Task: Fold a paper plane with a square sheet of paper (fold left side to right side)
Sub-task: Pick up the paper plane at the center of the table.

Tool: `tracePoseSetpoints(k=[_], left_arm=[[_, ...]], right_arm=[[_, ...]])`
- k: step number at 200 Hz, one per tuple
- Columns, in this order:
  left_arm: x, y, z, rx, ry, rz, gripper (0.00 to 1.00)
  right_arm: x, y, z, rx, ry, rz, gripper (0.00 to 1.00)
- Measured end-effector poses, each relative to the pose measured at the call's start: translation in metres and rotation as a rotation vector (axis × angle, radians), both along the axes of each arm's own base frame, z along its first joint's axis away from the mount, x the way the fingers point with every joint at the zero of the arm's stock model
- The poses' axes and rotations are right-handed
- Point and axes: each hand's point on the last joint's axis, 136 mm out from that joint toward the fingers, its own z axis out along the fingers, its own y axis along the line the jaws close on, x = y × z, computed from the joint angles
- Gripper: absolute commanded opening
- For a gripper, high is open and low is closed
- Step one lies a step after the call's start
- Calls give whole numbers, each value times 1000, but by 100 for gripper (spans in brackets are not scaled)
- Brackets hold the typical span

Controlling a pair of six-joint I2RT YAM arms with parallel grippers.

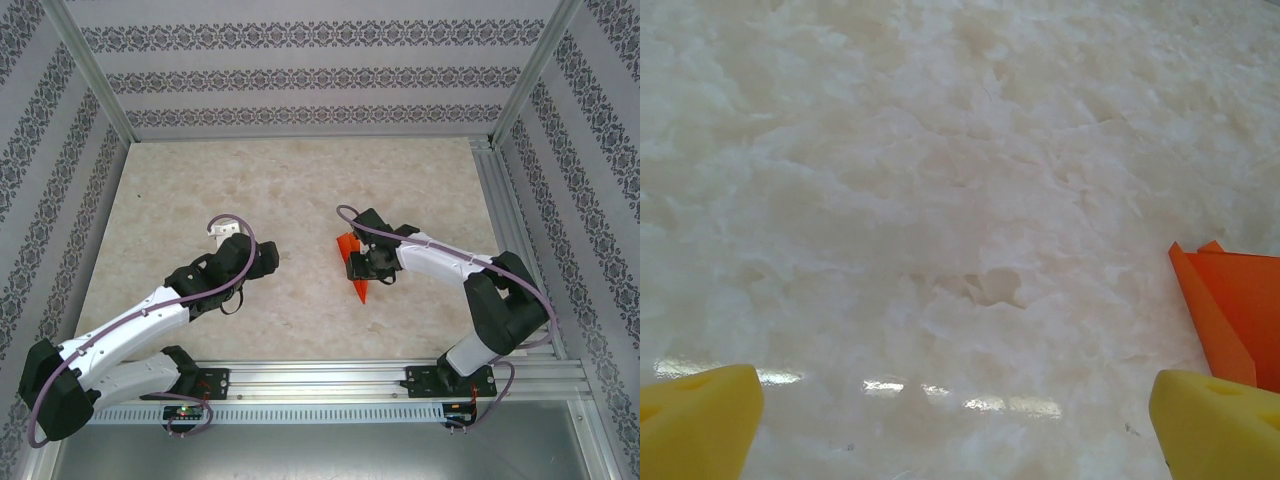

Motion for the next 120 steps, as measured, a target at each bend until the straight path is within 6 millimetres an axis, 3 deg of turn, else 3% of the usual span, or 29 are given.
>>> tracePoseSetpoints(k=[95, 120], left_arm=[[-1, 5, -2, 24, 4, 14, 100], [-2, 8, -4, 36, 12, 17, 100]], right_arm=[[4, 6, -21, -46, 44, 17, 20], [4, 10, -28, -63, 60, 35, 12]])
